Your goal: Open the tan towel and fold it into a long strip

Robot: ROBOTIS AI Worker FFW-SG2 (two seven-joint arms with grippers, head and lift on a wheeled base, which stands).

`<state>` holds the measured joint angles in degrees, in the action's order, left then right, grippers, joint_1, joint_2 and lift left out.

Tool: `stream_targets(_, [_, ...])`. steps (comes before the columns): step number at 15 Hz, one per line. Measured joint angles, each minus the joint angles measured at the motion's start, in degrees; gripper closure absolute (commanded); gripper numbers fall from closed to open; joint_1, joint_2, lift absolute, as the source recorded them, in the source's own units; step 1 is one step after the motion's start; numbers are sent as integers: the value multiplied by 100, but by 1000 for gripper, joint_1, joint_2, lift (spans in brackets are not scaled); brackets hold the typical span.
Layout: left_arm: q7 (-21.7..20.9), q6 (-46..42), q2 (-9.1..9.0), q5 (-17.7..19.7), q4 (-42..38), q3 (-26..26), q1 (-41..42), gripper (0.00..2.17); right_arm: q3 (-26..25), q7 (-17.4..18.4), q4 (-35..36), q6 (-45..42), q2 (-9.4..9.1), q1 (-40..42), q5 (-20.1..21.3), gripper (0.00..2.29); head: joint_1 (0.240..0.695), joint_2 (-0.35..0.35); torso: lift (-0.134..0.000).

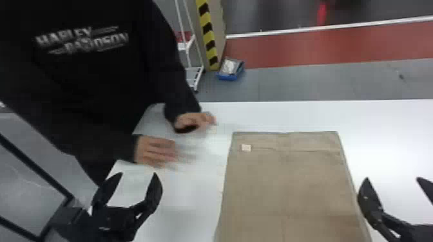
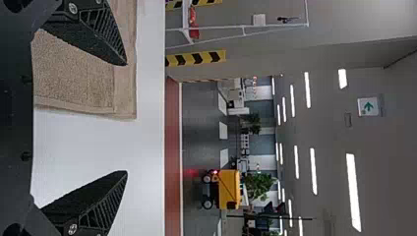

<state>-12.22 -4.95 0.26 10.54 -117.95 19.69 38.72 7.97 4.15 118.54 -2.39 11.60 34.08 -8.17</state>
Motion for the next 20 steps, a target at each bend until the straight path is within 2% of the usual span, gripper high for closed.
stream_targets(2, [0, -1, 0, 0, 8, 0, -10, 76, 26, -3, -62, 90, -16, -87, -19, 87, 695, 269, -121])
stream_targets(5, [-5, -1, 0, 0, 15, 0, -14, 76, 25, -296, -342, 413, -98, -460, -166, 87, 695, 277, -121])
stream_targets(9, [-8, -1, 0, 0, 10, -1, -31, 80, 20, -301, -808, 1021, -132, -1157, -168, 87, 695, 258, -121])
stream_targets(14, [-9, 34, 0, 0, 61, -48, -111, 80, 44, -424, -1317, 1372, -138, -1785, -214, 97, 695, 246, -121])
stream_targets(20, [0, 191, 0, -82, 204, -164, -319, 80, 131, -748, -2332, 1428, -156, -2733, -226, 144, 695, 221, -121])
